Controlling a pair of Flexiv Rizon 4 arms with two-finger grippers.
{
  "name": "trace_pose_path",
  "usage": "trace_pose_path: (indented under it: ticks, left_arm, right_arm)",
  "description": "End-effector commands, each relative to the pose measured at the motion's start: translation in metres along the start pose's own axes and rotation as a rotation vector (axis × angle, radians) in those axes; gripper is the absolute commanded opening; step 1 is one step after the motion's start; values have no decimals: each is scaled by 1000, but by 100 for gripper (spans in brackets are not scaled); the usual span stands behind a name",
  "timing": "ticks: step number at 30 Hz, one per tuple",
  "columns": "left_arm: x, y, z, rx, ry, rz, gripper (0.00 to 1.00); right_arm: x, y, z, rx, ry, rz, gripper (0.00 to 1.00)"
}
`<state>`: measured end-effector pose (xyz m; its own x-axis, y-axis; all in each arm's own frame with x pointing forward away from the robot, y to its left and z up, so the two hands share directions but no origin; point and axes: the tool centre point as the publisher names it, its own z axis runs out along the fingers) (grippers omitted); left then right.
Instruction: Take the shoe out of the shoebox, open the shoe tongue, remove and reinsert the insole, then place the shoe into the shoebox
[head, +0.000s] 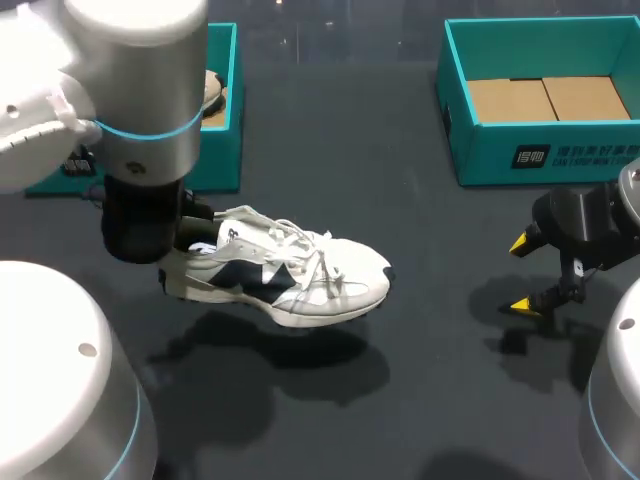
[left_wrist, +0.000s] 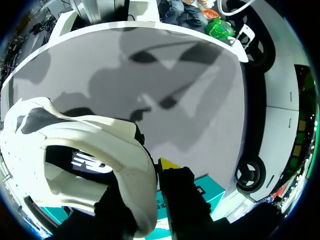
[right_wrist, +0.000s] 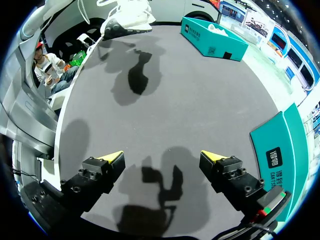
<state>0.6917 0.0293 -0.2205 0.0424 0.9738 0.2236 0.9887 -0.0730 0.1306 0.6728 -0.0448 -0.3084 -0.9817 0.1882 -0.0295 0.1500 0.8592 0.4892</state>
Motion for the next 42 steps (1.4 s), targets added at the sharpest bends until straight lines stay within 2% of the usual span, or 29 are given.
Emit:
trace_pose_path:
  ticks: [1,7,21,32,33,35,42]
  left_arm:
    - [-3,3,0,5,4,0,0]
    - [-3,3,0,5,4,0,0]
    - [-69,-17,36,0,44,-3,0]
    - [-69,-17,36,0,44,-3,0]
    - [-73,-16,39,20,31,-3,0]
    - [-80,-14,43,3,50,-16,0]
    - [-104,-5,58,21,58,-46,0]
  right_arm:
    - [1,0,0,1,-2,-1,100]
    - [1,0,0,1,-2,-1,100]
    - [1,0,0,1,-2,-1,100]
    - [1,0,0,1,-2,-1,100]
    - [1,0,0,1,-2,-1,100]
    - [1,0,0,1,-2,-1,100]
    - [1,0,0,1,-2,-1,100]
